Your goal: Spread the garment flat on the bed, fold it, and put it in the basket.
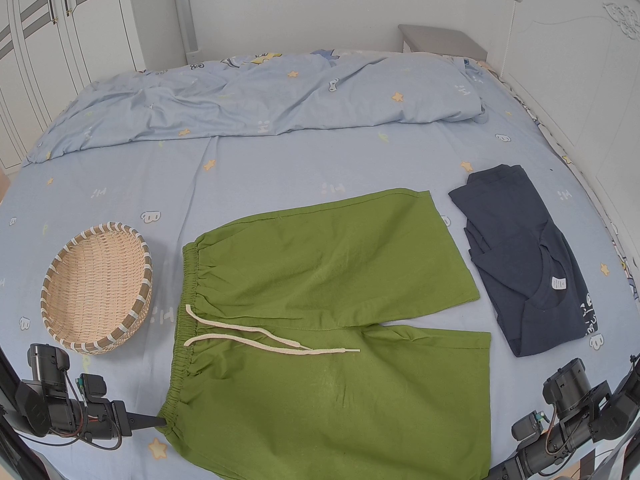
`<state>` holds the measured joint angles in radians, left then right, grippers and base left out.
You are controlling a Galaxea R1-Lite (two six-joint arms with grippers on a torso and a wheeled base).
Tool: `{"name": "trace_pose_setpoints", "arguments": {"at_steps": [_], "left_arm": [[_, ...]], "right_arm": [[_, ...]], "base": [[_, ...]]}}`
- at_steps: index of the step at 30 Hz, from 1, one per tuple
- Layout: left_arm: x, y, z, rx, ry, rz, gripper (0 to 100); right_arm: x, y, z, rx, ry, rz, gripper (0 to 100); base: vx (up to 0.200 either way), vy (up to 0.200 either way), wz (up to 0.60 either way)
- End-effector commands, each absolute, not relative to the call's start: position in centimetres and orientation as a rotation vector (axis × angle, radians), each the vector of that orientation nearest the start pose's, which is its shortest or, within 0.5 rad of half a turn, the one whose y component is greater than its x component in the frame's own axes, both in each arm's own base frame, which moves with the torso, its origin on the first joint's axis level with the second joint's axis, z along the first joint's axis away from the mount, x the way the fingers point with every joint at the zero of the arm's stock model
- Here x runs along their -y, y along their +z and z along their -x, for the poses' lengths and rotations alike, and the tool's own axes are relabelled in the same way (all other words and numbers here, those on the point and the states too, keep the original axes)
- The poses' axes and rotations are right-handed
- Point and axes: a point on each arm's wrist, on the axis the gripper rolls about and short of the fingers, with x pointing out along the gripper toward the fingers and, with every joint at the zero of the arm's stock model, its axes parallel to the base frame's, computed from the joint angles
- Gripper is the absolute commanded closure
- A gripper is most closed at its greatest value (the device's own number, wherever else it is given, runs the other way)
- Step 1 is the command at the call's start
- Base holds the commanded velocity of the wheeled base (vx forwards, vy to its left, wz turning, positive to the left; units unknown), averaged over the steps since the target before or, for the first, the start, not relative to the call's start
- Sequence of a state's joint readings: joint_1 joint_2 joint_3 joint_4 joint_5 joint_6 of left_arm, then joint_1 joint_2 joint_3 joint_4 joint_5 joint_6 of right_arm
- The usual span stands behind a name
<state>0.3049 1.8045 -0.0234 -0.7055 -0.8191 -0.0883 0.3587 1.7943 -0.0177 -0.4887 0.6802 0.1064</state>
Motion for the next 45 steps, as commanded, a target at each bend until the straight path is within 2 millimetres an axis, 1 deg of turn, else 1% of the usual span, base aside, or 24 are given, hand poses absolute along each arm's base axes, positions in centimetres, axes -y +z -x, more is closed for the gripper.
{"name": "trace_pose_setpoints", "arguments": {"at_steps": [1, 10, 17, 19, 21, 22, 24, 25, 26, 27, 28, 29, 30, 32, 34, 35, 37, 39, 40, 41, 43, 44, 45], "left_arm": [[-3.0, 2.1, -15.0, -0.945, -0.424, 0.660, 100], [-3.1, 2.0, -15.0, -0.949, -0.418, 0.663, 100], [-2.8, 1.9, -14.2, -0.978, -0.420, 0.660, 100], [-2.8, 1.9, -14.3, -0.980, -0.423, 0.658, 100], [-2.8, 2.5, -14.8, -0.962, -0.425, 0.665, 100], [-2.9, 2.9, -15.0, -0.956, -0.414, 0.681, 100], [-2.8, 4.2, -15.5, -0.943, -0.385, 0.748, 100], [-2.8, 4.4, -15.6, -0.941, -0.385, 0.752, 100], [-2.3, 5.9, -16.1, -0.946, -0.376, 0.813, 100], [-2.0, 7.2, -16.3, -0.959, -0.359, 0.861, 100], [-2.0, 7.3, -16.4, -0.959, -0.360, 0.864, 100], [-1.8, 9.1, -16.5, -0.961, -0.356, 0.886, 100], [-1.8, 10.1, -16.5, -0.958, -0.357, 0.887, 100], [-2.0, 11.6, -16.8, -0.961, -0.347, 0.897, 100], [-2.0, 11.9, -16.8, -0.962, -0.346, 0.898, 100], [-2.1, 13.9, -17.4, -0.977, -0.343, 0.903, 100], [-2.1, 15.0, -17.9, -0.980, -0.347, 0.901, 100], [-2.1, 15.0, -17.9, -0.980, -0.347, 0.901, 100], [-2.5, 16.4, -19.8, -0.960, -0.354, 0.891, 100], [-2.7, 16.5, -20.9, -0.964, -0.352, 0.893, 100], [-3.2, 16.9, -22.7, -0.958, -0.348, 0.899, 100], [-3.2, 16.9, -22.7, -0.958, -0.348, 0.899, 100], [-3.3, 17.6, -23.8, -0.950, -0.348, 0.906, 100]], "right_arm": [[-5.9, 1.1, -11.5, -1.386, 0.815, -0.296, 100], [-5.6, 1.3, -10.5, -1.450, 0.783, -0.283, 100], [-4.9, 2.6, -9.2, -1.417, 0.768, -0.270, 100], [-4.8, 2.9, -9.1, -1.404, 0.769, -0.272, 100], [-4.8, 3.7, -9.0, -1.348, 0.780, -0.273, 100], [-4.8, 4.1, -9.0, -1.325, 0.785, -0.273, 100], [-4.8, 5.0, -9.2, -1.271, 0.786, -0.279, 100], [-4.7, 5.1, -9.2, -1.267, 0.784, -0.280, 100], [-4.7, 6.2, -9.6, -1.218, 0.771, -0.304, 100], [-4.7, 7.3, -10.0, -1.178, 0.762, -0.323, 100], [-4.7, 7.5, -10.0, -1.172, 0.760, -0.327, 100], [-4.8, 9.4, -10.4, -1.122, 0.757, -0.353, 100], [-4.9, 10.4, -10.5, -1.103, 0.756, -0.367, 100], [-5.0, 12.3, -10.9, -1.068, 0.763, -0.371, 100], [-5.0, 12.5, -10.9, -1.065, 0.764, -0.371, 100], [-5.2, 14.7, -11.8, -1.026, 0.770, -0.368, 100], [-5.2, 15.8, -12.5, -0.994, 0.763, -0.370, 100], [-5.2, 15.8, -12.5, -0.994, 0.763, -0.370, 100], [-5.3, 17.3, -13.7, -0.957, 0.754, -0.370, 100], [-5.3, 17.5, -14.3, -0.956, 0.746, -0.374, 100], [-5.3, 18.2, -15.4, -0.944, 0.732, -0.381, 100], [-5.3, 18.2, -15.4, -0.944, 0.732, -0.381, 100], [-5.3, 18.9, -16.4, -0.925, 0.721, -0.385, 100]], "base": [[0.000, 0.000, 0.00], [0.000, 0.000, 0.00], [0.000, 0.000, 0.00], [0.000, 0.000, 0.00], [0.000, 0.000, 0.00], [0.000, 0.000, 0.00], [0.000, 0.000, 0.00], [0.000, 0.000, 0.00], [0.000, 0.000, 0.00], [0.000, 0.000, 0.00], [0.000, 0.000, 0.00], [0.000, 0.000, 0.00], [0.000, 0.000, 0.00], [0.000, 0.000, 0.00], [0.000, 0.000, 0.00], [0.000, 0.000, 0.00], [0.000, 0.000, 0.00], [0.000, 0.000, 0.00], [0.000, 0.000, 0.00], [0.000, 0.000, 0.00], [0.000, 0.000, 0.00], [0.000, 0.000, 0.00], [0.000, 0.000, 0.00]]}}
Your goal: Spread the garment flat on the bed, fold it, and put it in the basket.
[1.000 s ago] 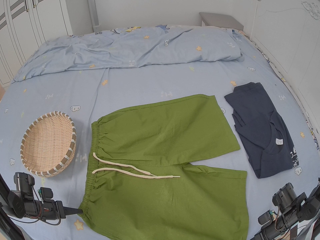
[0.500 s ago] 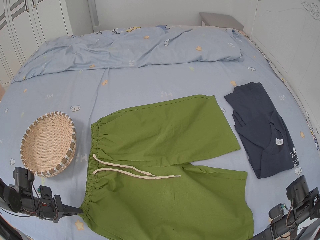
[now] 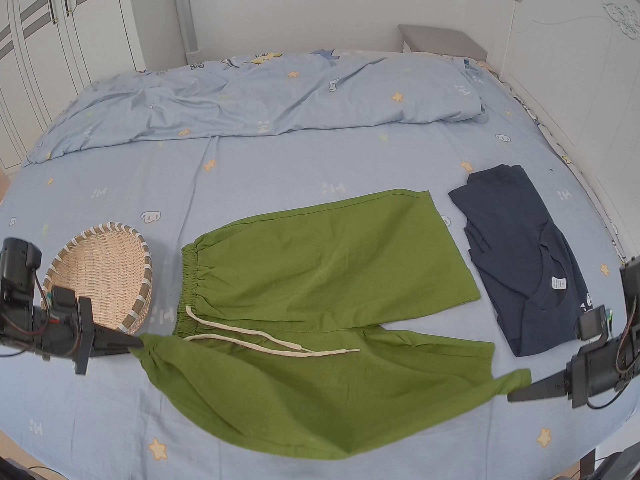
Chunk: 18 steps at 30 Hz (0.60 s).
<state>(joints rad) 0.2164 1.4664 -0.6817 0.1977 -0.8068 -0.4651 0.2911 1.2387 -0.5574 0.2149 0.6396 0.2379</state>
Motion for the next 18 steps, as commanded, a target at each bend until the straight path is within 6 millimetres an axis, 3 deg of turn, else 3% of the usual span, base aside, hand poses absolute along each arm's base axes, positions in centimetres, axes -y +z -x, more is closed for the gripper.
{"name": "trace_pose_setpoints", "arguments": {"at_steps": [1, 8, 9, 14, 16, 18], "left_arm": [[-3.4, 18.1, -24.4, -0.944, -0.349, 0.909, 100], [-3.3, 20.2, -27.7, -0.941, -0.361, 0.933, 100], [-3.1, 20.6, -28.7, -0.938, -0.367, 0.937, 100], [-3.3, 21.6, -31.5, -0.910, -0.381, 0.931, 100], [-3.2, 21.8, -31.8, -0.915, -0.382, 0.934, 100], [-3.2, 22.4, -32.1, -0.917, -0.384, 0.934, 100]], "right_arm": [[-5.3, 19.3, -17.0, -0.913, 0.712, -0.387, 100], [-5.0, 21.4, -21.4, -0.847, 0.668, -0.398, 100], [-5.0, 22.0, -22.9, -0.827, 0.658, -0.400, 100], [-5.3, 23.9, -26.7, -0.761, 0.610, -0.374, 100], [-5.4, 24.3, -27.4, -0.753, 0.612, -0.372, 100], [-5.5, 25.2, -29.4, -0.733, 0.609, -0.367, 100]], "base": [[0.000, 0.000, 0.00], [0.000, 0.000, 0.00], [0.000, 0.000, 0.00], [0.000, 0.000, 0.00], [0.000, 0.000, 0.00], [0.000, 0.000, 0.00]]}}
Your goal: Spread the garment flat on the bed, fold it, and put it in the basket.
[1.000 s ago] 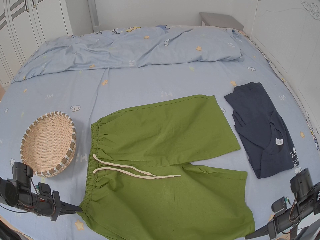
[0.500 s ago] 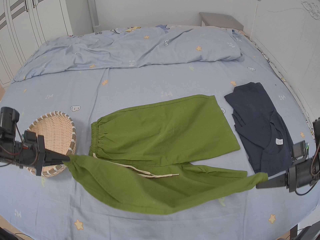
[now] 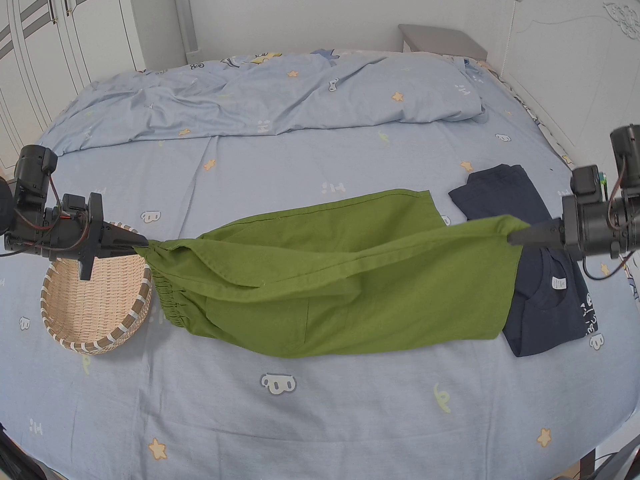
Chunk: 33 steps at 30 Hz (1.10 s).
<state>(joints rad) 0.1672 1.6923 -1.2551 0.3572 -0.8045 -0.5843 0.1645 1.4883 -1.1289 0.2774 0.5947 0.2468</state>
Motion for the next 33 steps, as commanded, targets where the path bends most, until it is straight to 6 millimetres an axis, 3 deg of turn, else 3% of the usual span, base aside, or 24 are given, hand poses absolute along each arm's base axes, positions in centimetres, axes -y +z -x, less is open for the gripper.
{"name": "trace_pose_setpoints", "arguments": {"at_steps": [1, 7, 10, 11, 17, 33], "left_arm": [[-3.3, 22.3, -32.4, -0.920, -0.380, 0.937, 100], [-4.0, 21.7, -34.1, -0.919, -0.366, 0.948, 100], [-4.1, 21.5, -34.3, -0.921, -0.363, 0.952, 100], [-4.2, 21.7, -34.5, -0.914, -0.364, 0.949, 100], [-4.7, 21.9, -34.9, -0.892, -0.360, 0.946, 100], [-4.8, 20.9, -37.1, -0.894, -0.369, 0.935, 100]], "right_arm": [[-5.6, 25.3, -29.8, -0.726, 0.607, -0.366, 100], [-6.4, 25.6, -33.6, -0.684, 0.593, -0.344, 100], [-6.4, 25.6, -34.3, -0.680, 0.583, -0.343, 100], [-6.2, 25.5, -35.6, -0.670, 0.569, -0.344, 100], [-5.5, 25.1, -38.0, -0.643, 0.549, -0.347, 100], [-5.0, 23.4, -41.0, -0.596, 0.536, -0.344, 100]], "base": [[0.000, 0.000, 0.00], [0.000, 0.000, 0.00], [0.000, 0.000, 0.00], [0.000, 0.000, 0.00], [0.000, 0.000, 0.00], [0.000, 0.000, 0.00]]}}
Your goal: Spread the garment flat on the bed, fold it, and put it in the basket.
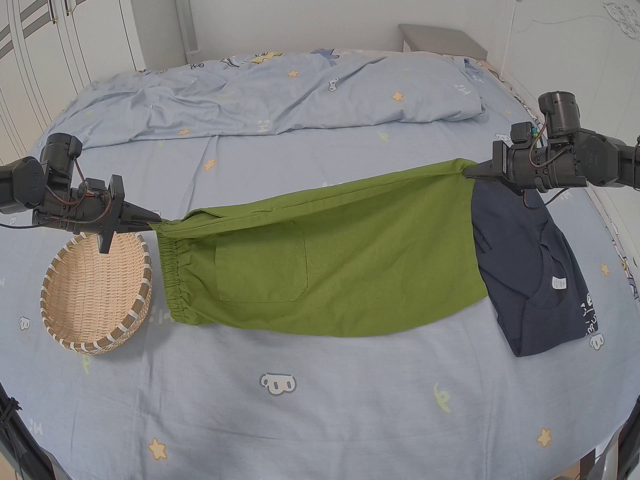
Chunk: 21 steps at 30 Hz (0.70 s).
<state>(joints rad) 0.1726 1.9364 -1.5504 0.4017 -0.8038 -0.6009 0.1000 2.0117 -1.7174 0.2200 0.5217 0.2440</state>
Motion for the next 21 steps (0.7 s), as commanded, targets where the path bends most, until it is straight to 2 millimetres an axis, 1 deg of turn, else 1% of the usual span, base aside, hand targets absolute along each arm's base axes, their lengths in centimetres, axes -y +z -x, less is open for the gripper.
{"name": "trace_pose_setpoints", "arguments": {"at_steps": [1, 5, 8, 11, 17, 18, 21], "left_arm": [[-4.7, 20.9, -37.2, -0.893, -0.373, 0.933, 100], [-4.7, 20.4, -37.6, -0.902, -0.373, 0.933, 100], [-4.7, 20.2, -37.9, -0.905, -0.374, 0.933, 100], [-4.7, 19.8, -38.5, -0.911, -0.375, 0.934, 100], [-4.7, 19.7, -38.9, -0.902, -0.379, 0.927, 100], [-4.8, 19.3, -39.2, -0.906, -0.379, 0.930, 100], [-4.8, 19.2, -39.7, -0.904, -0.381, 0.928, 100]], "right_arm": [[-4.9, 23.3, -41.2, -0.591, 0.533, -0.345, 100], [-4.8, 22.7, -42.2, -0.581, 0.528, -0.351, 100], [-4.8, 22.5, -42.4, -0.585, 0.531, -0.352, 100], [-4.9, 21.6, -42.9, -0.594, 0.532, -0.348, 100], [-4.9, 21.3, -43.5, -0.567, 0.533, -0.349, 100], [-4.9, 21.3, -43.6, -0.566, 0.533, -0.350, 100], [-5.0, 20.7, -43.9, -0.575, 0.529, -0.352, 100]], "base": [[0.000, 0.000, 0.00], [0.000, 0.000, 0.00], [0.000, 0.000, 0.00], [0.000, 0.000, 0.00], [0.000, 0.000, 0.00], [0.000, 0.000, 0.00], [0.000, 0.000, 0.00]]}}
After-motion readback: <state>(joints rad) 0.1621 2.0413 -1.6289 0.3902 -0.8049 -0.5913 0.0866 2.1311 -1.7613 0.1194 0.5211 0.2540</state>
